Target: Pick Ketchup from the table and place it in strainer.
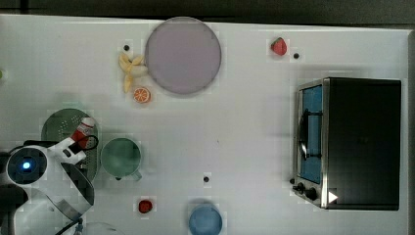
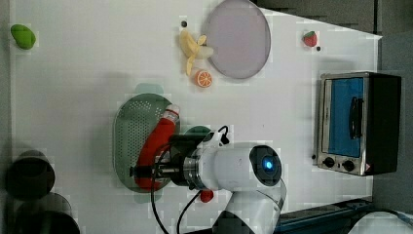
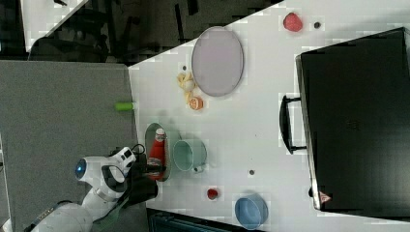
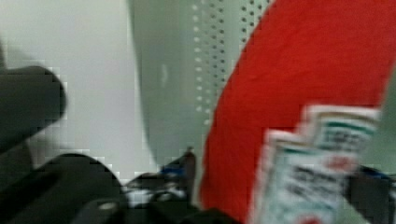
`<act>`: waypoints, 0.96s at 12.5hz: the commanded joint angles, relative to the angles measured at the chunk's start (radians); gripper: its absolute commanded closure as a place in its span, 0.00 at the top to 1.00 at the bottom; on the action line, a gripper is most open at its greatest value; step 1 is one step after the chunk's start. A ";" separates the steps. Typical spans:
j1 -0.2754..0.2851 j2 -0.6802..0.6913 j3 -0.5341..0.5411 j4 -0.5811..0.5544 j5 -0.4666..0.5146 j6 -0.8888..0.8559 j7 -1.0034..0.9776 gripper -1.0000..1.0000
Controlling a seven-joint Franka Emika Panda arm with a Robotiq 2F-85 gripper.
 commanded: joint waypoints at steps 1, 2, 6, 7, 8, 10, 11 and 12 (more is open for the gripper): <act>0.008 -0.067 -0.018 0.040 -0.020 0.033 0.122 1.00; 0.000 -0.106 -0.018 0.044 -0.020 0.022 0.171 1.00; -0.093 -0.307 -0.020 0.097 -0.003 -0.183 0.220 1.00; -0.127 -0.349 -0.021 0.125 0.028 -0.264 0.209 1.00; -0.161 -0.384 -0.025 0.160 0.067 -0.349 0.198 1.00; -0.219 -0.437 -0.049 0.248 0.159 -0.522 0.186 1.00; -0.245 -0.458 -0.073 0.297 0.191 -0.606 0.186 1.00; -0.267 -0.474 -0.106 0.348 0.205 -0.680 0.186 1.00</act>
